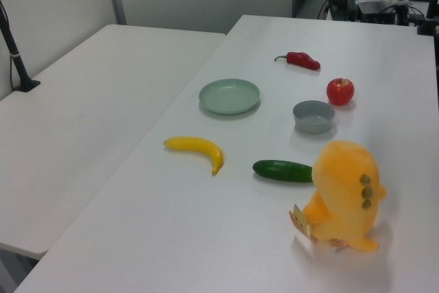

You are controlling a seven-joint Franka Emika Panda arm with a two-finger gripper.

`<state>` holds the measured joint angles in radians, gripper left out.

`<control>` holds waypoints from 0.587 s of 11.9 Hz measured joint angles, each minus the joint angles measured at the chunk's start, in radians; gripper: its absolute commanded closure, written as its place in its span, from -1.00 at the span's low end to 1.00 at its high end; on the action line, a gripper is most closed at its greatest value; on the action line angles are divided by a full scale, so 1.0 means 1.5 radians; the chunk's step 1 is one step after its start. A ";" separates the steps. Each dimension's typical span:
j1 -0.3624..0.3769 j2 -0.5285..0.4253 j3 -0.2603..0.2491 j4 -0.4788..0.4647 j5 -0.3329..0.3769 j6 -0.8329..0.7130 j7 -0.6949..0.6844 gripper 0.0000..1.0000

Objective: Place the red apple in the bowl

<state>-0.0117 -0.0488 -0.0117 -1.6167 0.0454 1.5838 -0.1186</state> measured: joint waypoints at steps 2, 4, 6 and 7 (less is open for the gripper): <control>-0.010 0.001 0.000 -0.016 -0.017 0.000 -0.014 -1.00; -0.015 0.003 0.000 -0.034 -0.026 0.006 -0.028 -1.00; -0.028 0.005 -0.001 -0.059 -0.033 0.030 -0.054 -1.00; -0.035 0.006 -0.002 -0.070 -0.037 0.039 -0.063 -1.00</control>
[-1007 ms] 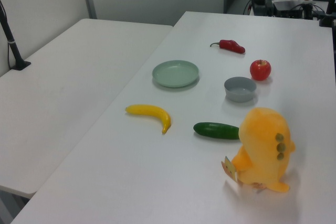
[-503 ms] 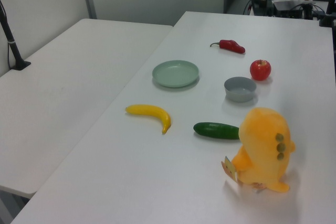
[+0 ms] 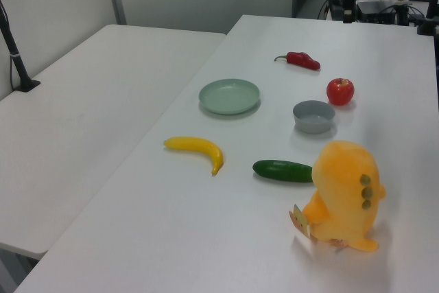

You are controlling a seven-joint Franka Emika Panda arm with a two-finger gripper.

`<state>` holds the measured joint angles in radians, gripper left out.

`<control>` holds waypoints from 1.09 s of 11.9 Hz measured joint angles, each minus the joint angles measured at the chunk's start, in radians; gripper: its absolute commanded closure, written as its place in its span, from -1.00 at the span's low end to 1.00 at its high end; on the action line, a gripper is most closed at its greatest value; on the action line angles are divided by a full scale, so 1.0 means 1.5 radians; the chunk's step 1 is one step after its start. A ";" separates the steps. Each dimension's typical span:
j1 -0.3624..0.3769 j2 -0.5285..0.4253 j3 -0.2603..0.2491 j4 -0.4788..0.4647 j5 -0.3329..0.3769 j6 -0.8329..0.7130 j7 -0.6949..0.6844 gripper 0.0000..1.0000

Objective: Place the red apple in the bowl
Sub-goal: 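Move the open gripper over the red apple and lower it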

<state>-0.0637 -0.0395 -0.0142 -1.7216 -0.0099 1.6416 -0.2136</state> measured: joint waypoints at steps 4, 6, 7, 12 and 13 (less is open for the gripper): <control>-0.019 0.003 -0.001 -0.043 -0.006 0.027 -0.012 -1.00; -0.023 0.010 -0.001 -0.061 -0.013 0.037 -0.017 -1.00; -0.024 0.015 -0.001 -0.066 -0.019 0.037 -0.035 -1.00; -0.046 0.030 -0.001 -0.098 -0.026 0.040 -0.063 -1.00; -0.050 0.035 -0.001 -0.115 -0.029 0.064 -0.063 -1.00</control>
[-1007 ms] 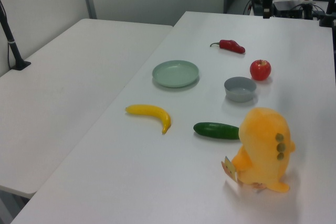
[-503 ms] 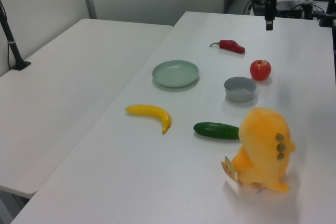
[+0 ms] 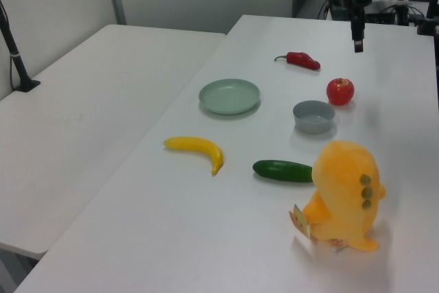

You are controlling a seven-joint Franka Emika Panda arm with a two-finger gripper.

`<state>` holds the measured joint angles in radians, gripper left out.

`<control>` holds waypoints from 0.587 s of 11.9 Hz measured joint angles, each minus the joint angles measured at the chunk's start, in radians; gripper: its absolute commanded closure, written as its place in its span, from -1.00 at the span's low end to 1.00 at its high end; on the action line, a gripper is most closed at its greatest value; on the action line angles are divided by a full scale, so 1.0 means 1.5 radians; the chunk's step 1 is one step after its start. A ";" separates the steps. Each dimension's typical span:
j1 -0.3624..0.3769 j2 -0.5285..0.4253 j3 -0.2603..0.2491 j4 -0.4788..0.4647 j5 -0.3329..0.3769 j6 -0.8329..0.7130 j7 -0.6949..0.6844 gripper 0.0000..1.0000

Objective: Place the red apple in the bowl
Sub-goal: 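Move the open gripper over the red apple and lower it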

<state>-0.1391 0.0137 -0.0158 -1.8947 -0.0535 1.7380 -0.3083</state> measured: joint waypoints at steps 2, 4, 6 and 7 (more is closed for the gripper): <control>-0.010 0.010 0.000 -0.053 -0.003 0.090 0.000 -1.00; -0.023 0.014 0.000 -0.087 -0.003 0.149 0.000 -1.00; -0.026 0.014 0.000 -0.110 -0.003 0.198 0.000 -1.00; -0.026 0.014 0.000 -0.125 -0.003 0.228 0.000 -1.00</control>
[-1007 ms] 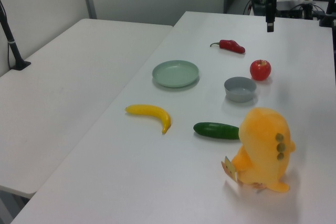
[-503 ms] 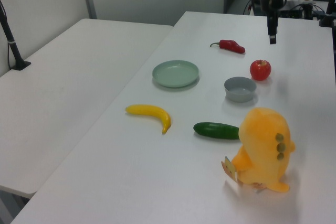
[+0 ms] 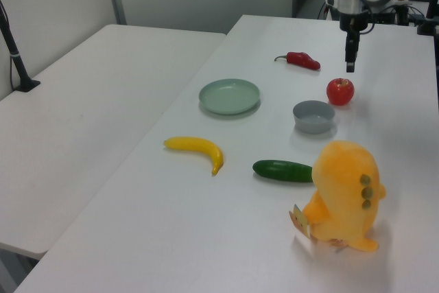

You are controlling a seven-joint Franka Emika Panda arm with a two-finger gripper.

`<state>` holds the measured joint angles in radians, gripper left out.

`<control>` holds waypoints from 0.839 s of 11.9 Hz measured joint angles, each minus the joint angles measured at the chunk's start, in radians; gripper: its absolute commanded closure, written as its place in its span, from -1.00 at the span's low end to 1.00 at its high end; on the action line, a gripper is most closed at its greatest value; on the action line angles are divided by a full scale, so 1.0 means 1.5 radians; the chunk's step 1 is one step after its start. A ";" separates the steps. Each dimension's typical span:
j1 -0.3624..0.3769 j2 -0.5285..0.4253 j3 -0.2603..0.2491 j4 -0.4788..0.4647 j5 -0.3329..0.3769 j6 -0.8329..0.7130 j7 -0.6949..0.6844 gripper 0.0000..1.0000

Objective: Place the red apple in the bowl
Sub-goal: 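Move the open gripper over the red apple and lower it, then close the gripper around the red apple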

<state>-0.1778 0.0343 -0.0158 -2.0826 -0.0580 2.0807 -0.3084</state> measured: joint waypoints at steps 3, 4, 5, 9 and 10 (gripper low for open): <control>0.000 0.000 0.000 -0.055 0.002 0.092 0.000 -1.00; 0.000 0.000 0.000 -0.064 0.006 0.107 0.000 -1.00; 0.000 0.000 0.000 -0.075 0.010 0.130 0.000 -1.00; 0.002 0.002 0.003 -0.087 0.032 0.157 0.000 -1.00; 0.003 0.005 0.003 -0.089 0.033 0.165 0.000 -1.00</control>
<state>-0.1731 0.0414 -0.0113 -2.2159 -0.0090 2.3284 -0.3083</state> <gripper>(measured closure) 0.000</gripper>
